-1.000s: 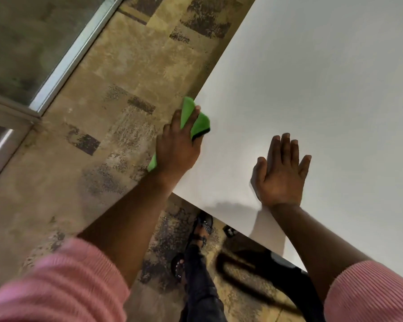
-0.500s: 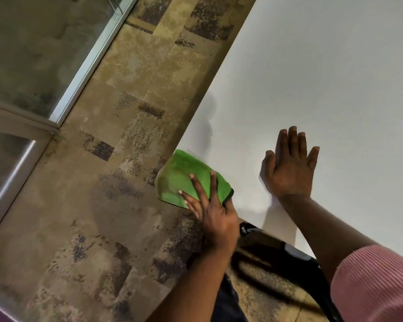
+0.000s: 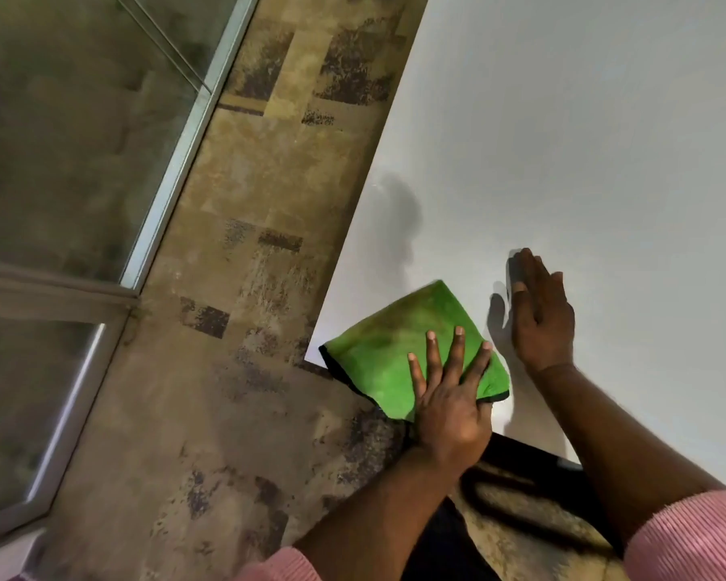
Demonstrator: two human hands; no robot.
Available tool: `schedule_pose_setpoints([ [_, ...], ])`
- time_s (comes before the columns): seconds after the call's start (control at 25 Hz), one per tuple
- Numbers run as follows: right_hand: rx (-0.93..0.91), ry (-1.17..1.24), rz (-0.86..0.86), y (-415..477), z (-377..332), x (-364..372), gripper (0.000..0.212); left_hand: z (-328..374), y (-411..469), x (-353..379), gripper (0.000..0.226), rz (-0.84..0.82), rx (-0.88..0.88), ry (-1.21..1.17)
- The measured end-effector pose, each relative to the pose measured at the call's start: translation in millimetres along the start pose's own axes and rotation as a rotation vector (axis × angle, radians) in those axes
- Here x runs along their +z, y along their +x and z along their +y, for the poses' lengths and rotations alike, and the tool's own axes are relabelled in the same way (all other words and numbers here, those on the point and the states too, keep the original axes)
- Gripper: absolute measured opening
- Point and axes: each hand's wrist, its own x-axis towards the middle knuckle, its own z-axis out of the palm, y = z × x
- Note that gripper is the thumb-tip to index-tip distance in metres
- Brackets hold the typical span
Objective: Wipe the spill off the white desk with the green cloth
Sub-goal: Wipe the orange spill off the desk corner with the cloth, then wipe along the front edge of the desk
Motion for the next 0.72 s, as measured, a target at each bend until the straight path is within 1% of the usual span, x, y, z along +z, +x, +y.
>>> schedule_pose_setpoints([
  [0.08,0.064,0.071,0.021,-3.3,-4.4,-11.1,0.057,17.3,12.6,-3.9,0.073,-0.113,0.111,0.017],
  [0.16,0.153,0.097,0.017,-5.5,-7.8,-23.9,0.057,30.7,24.0,-10.3,0.068,-0.224,0.194,0.039],
  [0.24,0.145,0.046,0.056,-12.2,-12.1,-37.4,0.061,28.6,27.7,-26.5,0.068,-0.257,0.295,0.051],
  [0.28,0.099,-0.01,0.09,-17.7,-14.6,-42.2,0.062,19.8,27.9,-38.9,0.071,-0.232,0.358,0.046],
  [0.36,-0.01,-0.13,0.126,-32.4,-22.5,-43.2,0.058,-11.2,34.3,-69.3,0.076,-0.097,0.461,0.018],
  [0.44,-0.077,-0.201,0.083,-52.7,-34.2,-26.5,0.055,-51.1,56.7,-98.0,0.071,0.034,0.466,0.028],
  [0.48,-0.072,-0.207,0.043,-64.7,-42.2,-11.6,0.054,-68.9,71.8,-110.7,0.068,0.058,0.442,0.061],
  [0.56,0.003,-0.246,-0.033,-88.2,-60.5,22.7,0.058,-92.5,106.7,-126.9,0.062,0.041,0.418,0.12],
  [0.64,0.129,-0.388,-0.077,-104.2,-73.4,59.2,0.073,-104.4,142.1,-128.7,0.06,0.009,0.445,0.172],
  [0.72,0.25,-0.516,-0.074,-106.9,-82.0,91.2,0.089,-113.8,170.3,-125.5,0.061,0.0,0.493,0.279],
])
